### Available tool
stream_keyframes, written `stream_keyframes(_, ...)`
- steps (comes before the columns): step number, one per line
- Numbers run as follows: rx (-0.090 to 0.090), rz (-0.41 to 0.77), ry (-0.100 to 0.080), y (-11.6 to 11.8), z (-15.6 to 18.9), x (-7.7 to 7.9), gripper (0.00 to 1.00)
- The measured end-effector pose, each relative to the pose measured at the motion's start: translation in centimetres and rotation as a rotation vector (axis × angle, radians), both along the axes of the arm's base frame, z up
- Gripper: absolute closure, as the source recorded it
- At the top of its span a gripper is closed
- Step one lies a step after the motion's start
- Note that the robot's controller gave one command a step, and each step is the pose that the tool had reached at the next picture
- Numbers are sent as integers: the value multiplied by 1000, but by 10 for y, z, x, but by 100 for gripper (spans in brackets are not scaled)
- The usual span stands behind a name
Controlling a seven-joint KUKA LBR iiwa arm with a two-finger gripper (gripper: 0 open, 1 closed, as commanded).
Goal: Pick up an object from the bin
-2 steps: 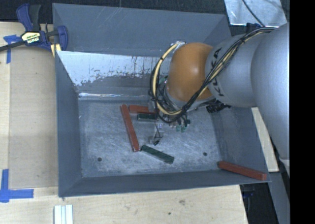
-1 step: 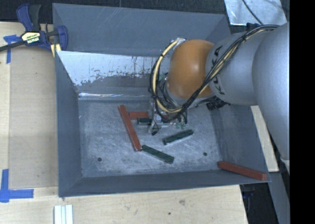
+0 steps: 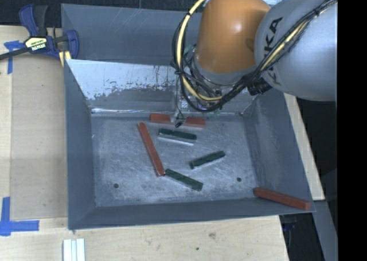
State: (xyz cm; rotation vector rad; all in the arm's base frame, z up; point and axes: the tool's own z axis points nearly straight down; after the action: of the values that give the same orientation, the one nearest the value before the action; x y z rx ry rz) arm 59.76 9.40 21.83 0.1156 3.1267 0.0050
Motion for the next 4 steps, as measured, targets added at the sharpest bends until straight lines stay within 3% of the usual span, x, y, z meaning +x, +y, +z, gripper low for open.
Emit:
stream_keyframes(1,-2,-180,15,-9,-60,4,100)
stream_keyframes(2,-2,-189,10,-22,-93,25,100)
stream_keyframes(3,-3,-189,8,-61,-56,11,100)
stream_keyframes(4,-2,-202,-1,-112,65,29,100)
